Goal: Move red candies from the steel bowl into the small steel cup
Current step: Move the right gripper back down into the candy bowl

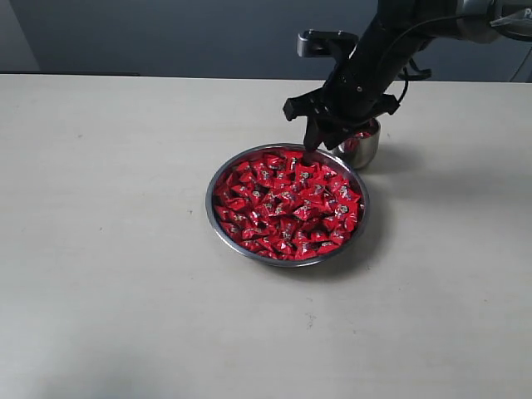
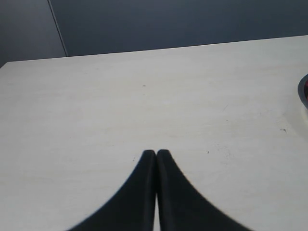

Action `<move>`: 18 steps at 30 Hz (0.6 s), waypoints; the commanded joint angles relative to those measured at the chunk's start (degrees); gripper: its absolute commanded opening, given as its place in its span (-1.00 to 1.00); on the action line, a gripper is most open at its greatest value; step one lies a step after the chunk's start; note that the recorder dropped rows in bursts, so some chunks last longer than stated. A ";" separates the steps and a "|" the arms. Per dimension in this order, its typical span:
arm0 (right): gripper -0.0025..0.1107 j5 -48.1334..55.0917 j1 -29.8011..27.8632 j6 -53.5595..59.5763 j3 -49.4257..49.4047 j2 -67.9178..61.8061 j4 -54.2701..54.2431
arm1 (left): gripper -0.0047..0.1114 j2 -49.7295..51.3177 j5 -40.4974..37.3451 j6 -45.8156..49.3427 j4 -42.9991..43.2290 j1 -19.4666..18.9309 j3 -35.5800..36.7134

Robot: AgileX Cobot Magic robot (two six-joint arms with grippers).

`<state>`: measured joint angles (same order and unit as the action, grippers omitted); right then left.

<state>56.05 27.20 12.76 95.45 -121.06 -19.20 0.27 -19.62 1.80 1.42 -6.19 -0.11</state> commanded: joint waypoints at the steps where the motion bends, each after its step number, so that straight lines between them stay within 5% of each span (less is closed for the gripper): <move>1: -0.34 3.82 -0.07 -0.91 0.25 0.16 2.22 | -0.91 -0.27 0.48 -0.11 0.13 0.01 0.11; 11: -0.75 -4.15 0.20 -0.80 -10.61 9.99 4.37 | -0.91 -0.27 0.48 -0.11 0.13 0.01 0.11; 18: -0.76 -6.15 0.30 -2.21 -20.93 14.85 2.46 | -0.91 -0.27 0.48 -0.11 0.13 0.01 0.11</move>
<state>52.19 27.38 11.03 78.18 -106.91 -15.49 0.27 -19.62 1.80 1.42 -6.19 -0.11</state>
